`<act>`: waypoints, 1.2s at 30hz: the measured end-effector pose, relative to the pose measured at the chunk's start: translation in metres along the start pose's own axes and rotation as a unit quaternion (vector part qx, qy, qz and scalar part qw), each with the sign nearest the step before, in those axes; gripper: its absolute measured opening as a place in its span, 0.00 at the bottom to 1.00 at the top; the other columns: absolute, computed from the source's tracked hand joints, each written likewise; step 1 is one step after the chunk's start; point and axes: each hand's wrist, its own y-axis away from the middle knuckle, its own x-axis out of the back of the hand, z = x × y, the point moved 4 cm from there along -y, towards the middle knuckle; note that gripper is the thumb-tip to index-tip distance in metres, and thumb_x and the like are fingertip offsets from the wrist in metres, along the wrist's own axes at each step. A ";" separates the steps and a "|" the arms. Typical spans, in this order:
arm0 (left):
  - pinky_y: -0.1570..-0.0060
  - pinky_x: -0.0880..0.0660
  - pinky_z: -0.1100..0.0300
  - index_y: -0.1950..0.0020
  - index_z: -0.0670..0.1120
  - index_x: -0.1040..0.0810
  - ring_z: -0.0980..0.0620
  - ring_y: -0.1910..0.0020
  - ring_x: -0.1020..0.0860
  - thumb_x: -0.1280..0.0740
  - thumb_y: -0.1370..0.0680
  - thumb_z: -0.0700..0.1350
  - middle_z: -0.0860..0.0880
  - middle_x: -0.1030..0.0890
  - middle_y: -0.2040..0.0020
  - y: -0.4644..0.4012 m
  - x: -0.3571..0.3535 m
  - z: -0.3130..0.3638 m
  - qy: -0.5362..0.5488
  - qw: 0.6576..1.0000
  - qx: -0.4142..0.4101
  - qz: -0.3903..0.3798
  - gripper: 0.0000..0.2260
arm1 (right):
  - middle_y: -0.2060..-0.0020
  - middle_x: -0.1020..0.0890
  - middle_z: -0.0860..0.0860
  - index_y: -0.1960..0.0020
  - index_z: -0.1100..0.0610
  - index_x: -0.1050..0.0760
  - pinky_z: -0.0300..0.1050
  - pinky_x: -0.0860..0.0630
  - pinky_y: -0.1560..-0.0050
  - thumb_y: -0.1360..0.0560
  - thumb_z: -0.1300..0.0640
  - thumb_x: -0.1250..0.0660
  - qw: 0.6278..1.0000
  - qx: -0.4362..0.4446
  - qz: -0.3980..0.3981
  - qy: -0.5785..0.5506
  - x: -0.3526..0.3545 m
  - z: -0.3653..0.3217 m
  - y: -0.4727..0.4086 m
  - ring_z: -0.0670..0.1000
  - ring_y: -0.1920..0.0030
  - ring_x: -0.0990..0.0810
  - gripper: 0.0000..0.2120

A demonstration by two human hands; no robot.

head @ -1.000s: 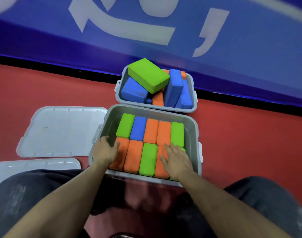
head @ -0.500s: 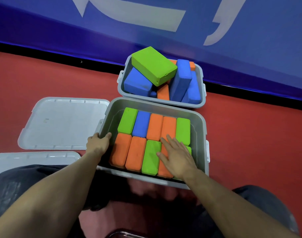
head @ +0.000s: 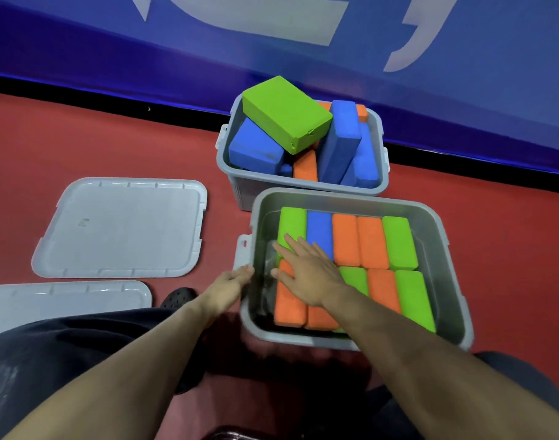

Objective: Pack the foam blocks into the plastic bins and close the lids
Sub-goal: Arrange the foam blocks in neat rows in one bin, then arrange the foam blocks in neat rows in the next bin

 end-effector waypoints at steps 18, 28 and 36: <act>0.27 0.35 0.41 0.22 0.45 0.35 0.42 0.29 0.27 0.55 0.36 0.79 0.43 0.26 0.27 -0.047 -0.007 -0.021 0.084 0.980 0.086 0.159 0.53 | 0.19 0.53 0.38 0.32 0.39 0.30 0.68 0.60 0.23 0.25 0.25 0.47 0.998 0.014 -0.002 0.058 -0.036 0.009 -0.065 0.57 0.21 0.45 0.29; 0.40 0.25 0.47 0.25 0.44 0.31 0.45 0.44 0.20 0.51 0.17 0.65 0.46 0.21 0.41 -0.045 -0.041 0.031 0.096 0.983 0.078 0.133 0.31 | 0.20 0.56 0.35 0.38 0.38 0.31 0.68 0.58 0.23 0.26 0.25 0.45 0.998 -0.047 -0.020 0.031 -0.018 0.124 -0.004 0.56 0.23 0.43 0.24; 0.51 0.23 0.52 0.25 0.45 0.31 0.49 0.49 0.20 0.50 0.16 0.64 0.46 0.21 0.40 -0.069 -0.097 0.105 0.127 0.988 0.036 0.085 0.29 | 0.21 0.56 0.31 0.44 0.41 0.30 0.67 0.57 0.22 0.26 0.32 0.33 0.987 -0.152 -0.055 -0.026 0.006 0.214 0.037 0.57 0.23 0.44 0.18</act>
